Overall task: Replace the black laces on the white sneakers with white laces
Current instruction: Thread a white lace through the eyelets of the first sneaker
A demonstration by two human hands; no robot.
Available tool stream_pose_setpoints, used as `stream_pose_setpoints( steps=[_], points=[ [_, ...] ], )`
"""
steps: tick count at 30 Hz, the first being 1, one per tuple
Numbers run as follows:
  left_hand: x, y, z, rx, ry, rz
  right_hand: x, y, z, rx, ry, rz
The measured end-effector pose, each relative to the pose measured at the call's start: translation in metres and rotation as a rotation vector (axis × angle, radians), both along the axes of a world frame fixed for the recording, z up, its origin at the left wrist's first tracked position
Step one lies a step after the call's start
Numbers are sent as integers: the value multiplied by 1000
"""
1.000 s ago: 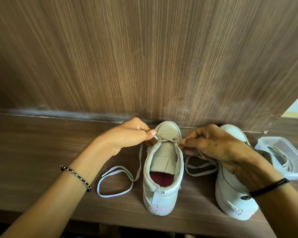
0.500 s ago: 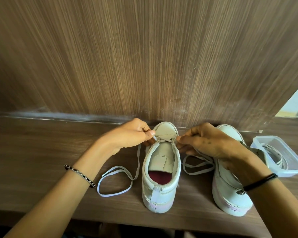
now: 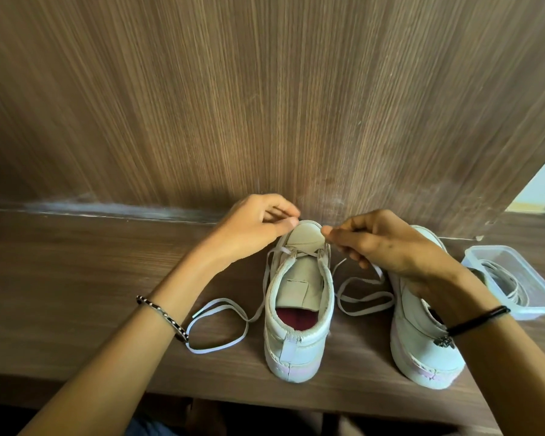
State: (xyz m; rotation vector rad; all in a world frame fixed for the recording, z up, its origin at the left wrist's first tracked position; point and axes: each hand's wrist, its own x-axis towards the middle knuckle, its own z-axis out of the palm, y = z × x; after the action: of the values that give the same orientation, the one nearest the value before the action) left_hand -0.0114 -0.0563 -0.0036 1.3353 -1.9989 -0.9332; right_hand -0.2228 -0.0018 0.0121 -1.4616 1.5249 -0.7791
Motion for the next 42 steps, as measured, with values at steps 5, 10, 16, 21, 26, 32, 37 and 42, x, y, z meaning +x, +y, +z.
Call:
stream_pose_setpoints(
  steps=[5,10,16,21,26,32,37,42],
  points=[
    [-19,8,16,115,150,-190,4,-2,3,-103,-159,28],
    [-18,9,17,242,244,-196,4,-5,6,-124,-324,-3],
    [-17,10,22,278,372,-239,1,-7,11,-62,-446,35],
    [-10,9,28,317,539,-243,-4,-6,14,-50,-509,25],
    [1,5,22,378,627,-151,-18,-7,14,-55,-610,11],
    [3,2,21,264,465,-118,-26,-7,13,-116,-553,11],
    [-22,13,28,217,243,-220,-4,-4,8,-148,-386,94],
    [-25,18,27,42,246,-272,-8,-2,11,-116,-333,100]
  ],
)
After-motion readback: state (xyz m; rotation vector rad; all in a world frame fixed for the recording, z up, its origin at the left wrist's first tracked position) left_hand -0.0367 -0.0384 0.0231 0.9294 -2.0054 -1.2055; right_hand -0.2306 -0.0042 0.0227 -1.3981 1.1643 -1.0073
